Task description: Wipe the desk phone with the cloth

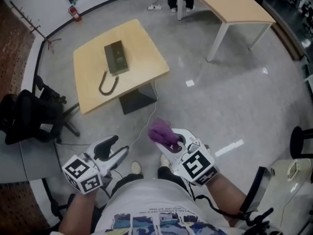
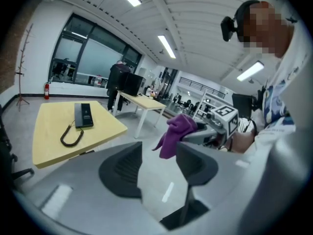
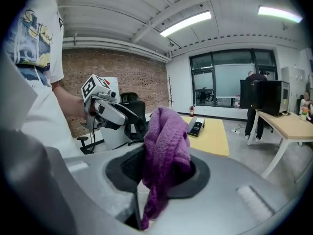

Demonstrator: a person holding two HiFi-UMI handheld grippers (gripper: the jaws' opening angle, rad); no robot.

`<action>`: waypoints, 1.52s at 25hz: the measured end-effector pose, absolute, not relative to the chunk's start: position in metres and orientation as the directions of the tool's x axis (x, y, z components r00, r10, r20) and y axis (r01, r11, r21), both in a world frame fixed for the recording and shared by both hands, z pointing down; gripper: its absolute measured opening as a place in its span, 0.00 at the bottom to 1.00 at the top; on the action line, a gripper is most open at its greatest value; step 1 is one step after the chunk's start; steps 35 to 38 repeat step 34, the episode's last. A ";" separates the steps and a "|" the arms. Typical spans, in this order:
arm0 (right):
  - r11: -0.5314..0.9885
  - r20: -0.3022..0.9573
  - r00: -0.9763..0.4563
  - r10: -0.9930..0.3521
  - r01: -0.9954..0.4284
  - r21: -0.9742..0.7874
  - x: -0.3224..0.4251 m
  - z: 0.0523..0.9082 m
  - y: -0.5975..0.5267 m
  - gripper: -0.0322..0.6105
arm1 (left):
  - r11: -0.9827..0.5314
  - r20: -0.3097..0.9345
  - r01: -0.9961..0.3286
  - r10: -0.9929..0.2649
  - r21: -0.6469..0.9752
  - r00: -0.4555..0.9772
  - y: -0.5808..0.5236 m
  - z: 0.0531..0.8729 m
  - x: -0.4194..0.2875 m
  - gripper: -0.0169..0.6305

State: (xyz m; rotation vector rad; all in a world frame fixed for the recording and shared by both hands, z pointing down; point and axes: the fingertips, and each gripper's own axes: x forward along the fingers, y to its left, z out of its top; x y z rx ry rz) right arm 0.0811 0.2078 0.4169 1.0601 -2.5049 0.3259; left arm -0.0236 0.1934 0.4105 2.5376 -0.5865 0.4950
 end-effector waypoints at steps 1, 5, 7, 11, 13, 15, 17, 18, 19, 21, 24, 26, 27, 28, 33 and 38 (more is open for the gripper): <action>0.696 0.442 -0.640 -0.628 -0.717 -0.050 0.072 0.415 0.205 0.21 | -0.791 0.438 -0.486 -0.312 0.372 0.843 0.194 0.408 -0.027 0.38; 0.703 0.449 -0.632 -0.631 -0.711 -0.012 0.052 0.405 0.204 0.21 | -0.799 0.415 -0.450 -0.280 0.399 0.866 0.202 0.406 -0.031 0.37; 0.695 0.461 -0.612 -0.643 -0.719 0.015 0.048 0.402 0.205 0.21 | -0.808 0.399 -0.429 -0.267 0.404 0.877 0.202 0.406 -0.032 0.37; 0.696 0.472 -0.599 -0.647 -0.717 0.043 0.031 0.398 0.208 0.21 | -0.808 0.386 -0.419 -0.261 0.414 0.885 0.205 0.406 -0.046 0.37; 0.692 0.482 -0.587 -0.650 -0.719 0.058 0.021 0.398 0.208 0.21 | -0.811 0.384 -0.413 -0.256 0.414 0.887 0.208 0.409 -0.055 0.37; 0.691 0.487 -0.582 -0.651 -0.720 0.063 0.008 0.400 0.208 0.21 | -0.807 0.377 -0.410 -0.255 0.425 0.891 0.210 0.411 -0.067 0.37; 0.691 0.492 -0.578 -0.651 -0.720 0.067 -0.008 0.401 0.207 0.21 | -0.805 0.367 -0.403 -0.250 0.435 0.896 0.210 0.412 -0.081 0.36; 0.690 0.494 -0.576 -0.651 -0.720 0.071 -0.015 0.402 0.207 0.21 | -0.808 0.363 -0.398 -0.247 0.435 0.899 0.210 0.413 -0.087 0.35; 0.689 0.496 -0.572 -0.653 -0.721 0.074 -0.022 0.403 0.206 0.21 | -0.811 0.360 -0.393 -0.245 0.433 0.900 0.210 0.414 -0.093 0.35; 0.685 0.498 -0.566 -0.657 -0.724 0.080 -0.033 0.403 0.208 0.21 | -0.816 0.357 -0.385 -0.238 0.431 0.903 0.210 0.415 -0.103 0.36; 0.672 0.502 -0.550 -0.668 -0.735 0.089 -0.045 0.400 0.211 0.21 | -0.825 0.355 -0.368 -0.220 0.429 0.909 0.211 0.415 -0.116 0.35; 0.661 0.507 -0.536 -0.675 -0.744 0.093 -0.052 0.400 0.213 0.21 | -0.832 0.349 -0.352 -0.208 0.428 0.914 0.211 0.414 -0.123 0.35; 0.657 0.509 -0.531 -0.677 -0.748 0.095 -0.056 0.400 0.215 0.21 | -0.835 0.346 -0.347 -0.203 0.427 0.916 0.212 0.414 -0.127 0.35; 0.654 0.511 -0.527 -0.679 -0.750 0.096 -0.060 0.400 0.216 0.21 | -0.837 0.345 -0.343 -0.200 0.426 0.917 0.213 0.414 -0.132 0.35; 0.651 0.513 -0.519 -0.684 -0.752 0.107 -0.087 0.399 0.223 0.21 | -0.831 0.346 -0.345 -0.198 0.438 0.917 0.219 0.418 -0.160 0.35; 0.650 0.514 -0.518 -0.684 -0.752 0.109 -0.093 0.399 0.224 0.21 | -0.829 0.346 -0.345 -0.198 0.441 0.917 0.220 0.419 -0.166 0.35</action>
